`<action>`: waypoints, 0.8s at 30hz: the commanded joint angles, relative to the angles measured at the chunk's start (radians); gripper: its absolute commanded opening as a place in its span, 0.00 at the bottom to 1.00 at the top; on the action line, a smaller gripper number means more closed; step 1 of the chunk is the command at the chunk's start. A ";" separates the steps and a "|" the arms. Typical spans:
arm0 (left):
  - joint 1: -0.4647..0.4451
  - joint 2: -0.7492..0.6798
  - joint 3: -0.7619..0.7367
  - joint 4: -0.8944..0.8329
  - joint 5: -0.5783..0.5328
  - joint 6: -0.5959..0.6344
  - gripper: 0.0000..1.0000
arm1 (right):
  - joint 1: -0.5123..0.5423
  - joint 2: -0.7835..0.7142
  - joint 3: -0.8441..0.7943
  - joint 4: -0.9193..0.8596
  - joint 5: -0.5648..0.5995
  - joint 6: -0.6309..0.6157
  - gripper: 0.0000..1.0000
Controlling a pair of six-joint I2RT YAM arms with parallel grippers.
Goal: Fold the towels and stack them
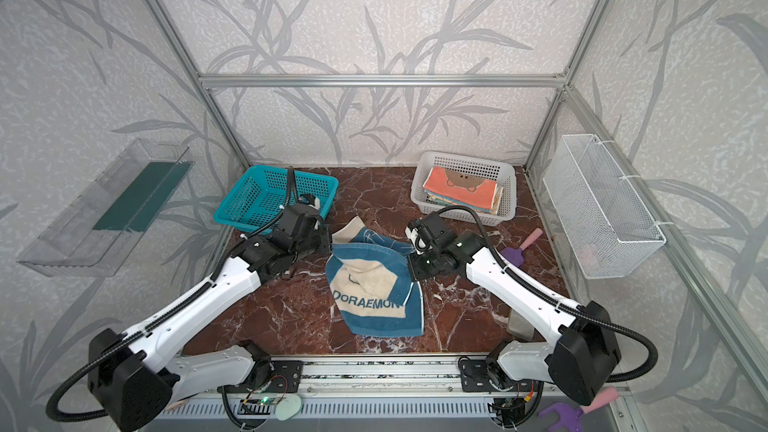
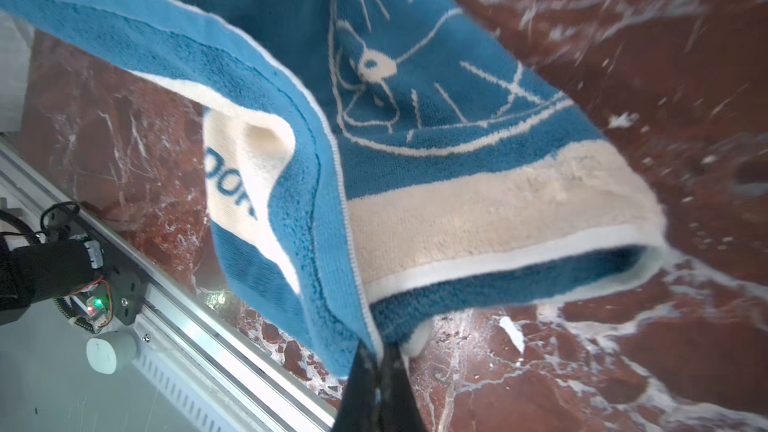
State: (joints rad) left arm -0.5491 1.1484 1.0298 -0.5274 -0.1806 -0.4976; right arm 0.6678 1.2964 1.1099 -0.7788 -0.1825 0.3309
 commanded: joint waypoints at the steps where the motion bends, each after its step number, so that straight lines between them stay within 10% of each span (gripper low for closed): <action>1: 0.005 -0.058 0.074 -0.046 -0.074 0.044 0.00 | 0.001 0.006 0.068 -0.180 0.043 -0.105 0.00; 8: 0.005 0.004 0.047 0.015 0.010 0.009 0.00 | -0.009 0.137 -0.009 -0.144 0.010 -0.132 0.01; 15: 0.005 0.122 -0.055 0.094 0.081 -0.055 0.00 | -0.009 0.220 -0.056 -0.099 -0.007 -0.109 0.39; 24: 0.008 0.174 -0.089 0.092 0.100 -0.068 0.00 | -0.011 0.160 -0.108 -0.040 -0.068 -0.116 0.44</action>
State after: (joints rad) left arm -0.5476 1.3319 0.9478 -0.4545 -0.0803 -0.5434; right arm 0.6601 1.4776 1.0245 -0.8501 -0.1970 0.2173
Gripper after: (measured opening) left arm 0.047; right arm 0.436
